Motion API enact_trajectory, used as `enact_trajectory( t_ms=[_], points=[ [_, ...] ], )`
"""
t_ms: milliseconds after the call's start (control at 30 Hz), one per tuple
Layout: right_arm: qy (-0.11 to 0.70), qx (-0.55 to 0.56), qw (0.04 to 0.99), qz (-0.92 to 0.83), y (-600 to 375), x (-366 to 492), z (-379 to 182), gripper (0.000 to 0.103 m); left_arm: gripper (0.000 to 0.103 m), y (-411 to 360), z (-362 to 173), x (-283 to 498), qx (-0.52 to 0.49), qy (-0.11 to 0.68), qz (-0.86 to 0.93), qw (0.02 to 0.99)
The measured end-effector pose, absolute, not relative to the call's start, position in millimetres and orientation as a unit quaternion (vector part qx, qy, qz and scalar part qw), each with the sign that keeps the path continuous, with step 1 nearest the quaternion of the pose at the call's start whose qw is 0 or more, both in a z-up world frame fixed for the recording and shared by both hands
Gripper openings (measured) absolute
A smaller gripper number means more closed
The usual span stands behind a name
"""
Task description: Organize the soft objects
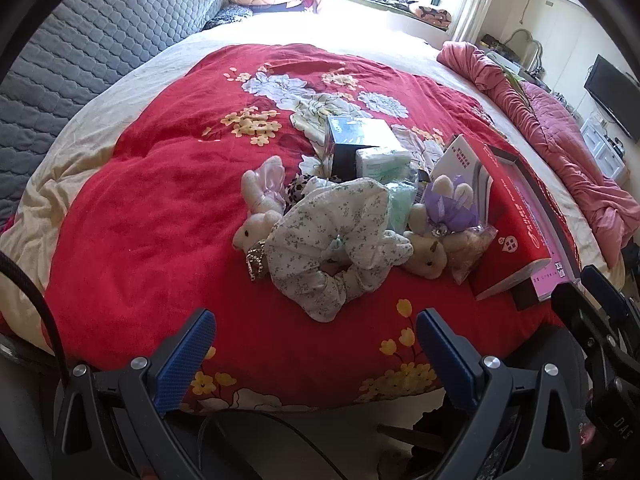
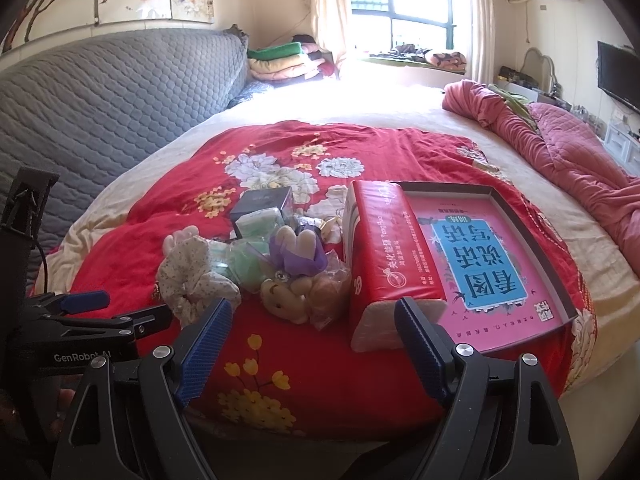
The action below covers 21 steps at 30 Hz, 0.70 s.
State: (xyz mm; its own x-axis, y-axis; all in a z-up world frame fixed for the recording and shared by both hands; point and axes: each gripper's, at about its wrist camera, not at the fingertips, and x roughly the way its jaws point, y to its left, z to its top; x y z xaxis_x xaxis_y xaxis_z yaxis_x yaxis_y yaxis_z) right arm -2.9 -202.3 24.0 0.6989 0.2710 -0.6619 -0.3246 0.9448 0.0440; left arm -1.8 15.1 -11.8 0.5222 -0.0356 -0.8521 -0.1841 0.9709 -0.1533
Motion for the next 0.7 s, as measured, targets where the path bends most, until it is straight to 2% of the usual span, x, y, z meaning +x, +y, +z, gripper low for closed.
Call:
enact_trajectory(
  t_ms=[400,533,567,700],
  points=[
    [0.338,-0.051,0.923,0.175,-199,10,21,0.084,0.099,50,-29,14,-0.139,0.488,0.063,0.859],
    [0.331,-0.061,0.924,0.182,-196,20,20,0.084,0.091,50,-26,28,-0.111,0.476,0.046,0.871],
    [0.331,-0.062,0.923,0.185,-196,23,20,0.084,0.085,49,-24,33,-0.101,0.474,0.040,0.874],
    [0.341,-0.065,0.918,0.192,-196,36,16,0.084,0.075,40,-24,50,-0.056,0.476,0.017,0.877]
  ],
)
